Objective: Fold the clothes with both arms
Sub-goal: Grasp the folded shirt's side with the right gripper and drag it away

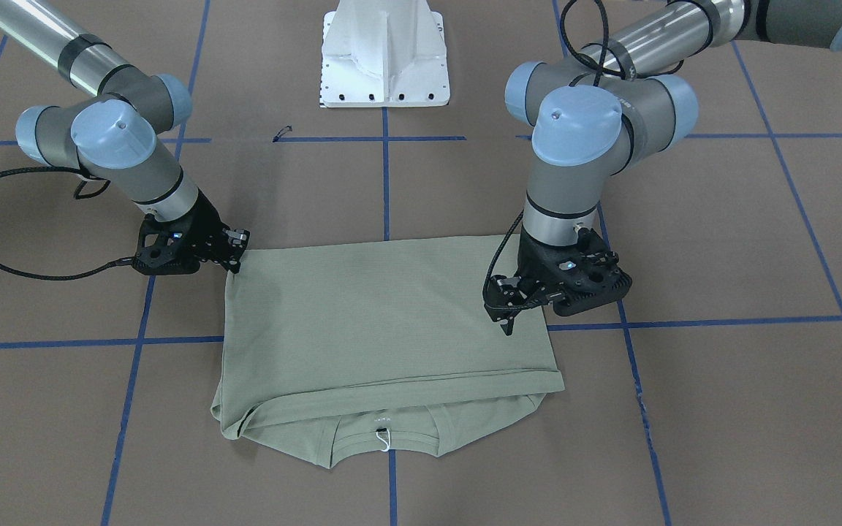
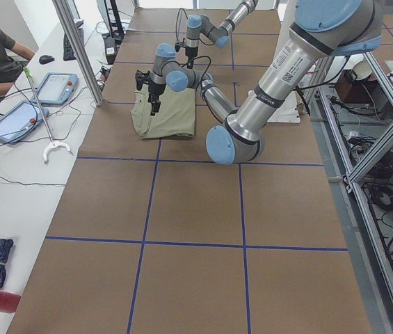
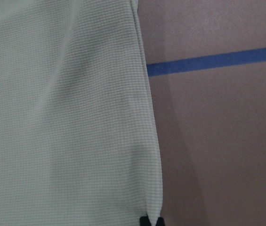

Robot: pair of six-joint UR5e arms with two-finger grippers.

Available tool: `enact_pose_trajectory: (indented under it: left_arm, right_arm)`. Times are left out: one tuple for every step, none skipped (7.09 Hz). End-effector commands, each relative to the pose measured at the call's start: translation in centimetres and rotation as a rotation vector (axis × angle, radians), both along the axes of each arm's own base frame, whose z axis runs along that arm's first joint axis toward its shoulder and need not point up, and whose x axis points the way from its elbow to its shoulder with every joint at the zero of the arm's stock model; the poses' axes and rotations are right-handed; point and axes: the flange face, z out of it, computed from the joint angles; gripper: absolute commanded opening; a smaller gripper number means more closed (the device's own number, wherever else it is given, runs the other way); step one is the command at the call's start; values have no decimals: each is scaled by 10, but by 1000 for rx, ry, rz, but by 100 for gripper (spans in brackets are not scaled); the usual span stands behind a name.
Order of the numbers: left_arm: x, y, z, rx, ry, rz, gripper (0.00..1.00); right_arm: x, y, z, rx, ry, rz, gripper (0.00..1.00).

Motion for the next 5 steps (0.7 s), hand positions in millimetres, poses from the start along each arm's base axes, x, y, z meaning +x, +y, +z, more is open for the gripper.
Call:
enact_pose_trajectory:
  left_arm:
    - [0,3,-4,6,5,3,100]
    - [-2,4,-6,6,5,3,100]
    - [-4,6,-9,3,3,3,100]
    - [-8,12,-17,1,1,4,100]
    - [-7,14,-19,3,1,6,100]
  right_arm:
    - [1,5,0,-5,-3,-10,0]
    - [8,22,-1,-23,-23,-50,0]
    - [16,45,2,-41,-38,-92,0]
    - [27,75,10,-46,-34,-122,0]
    - [41,110,16,-54,-32,-159,0]
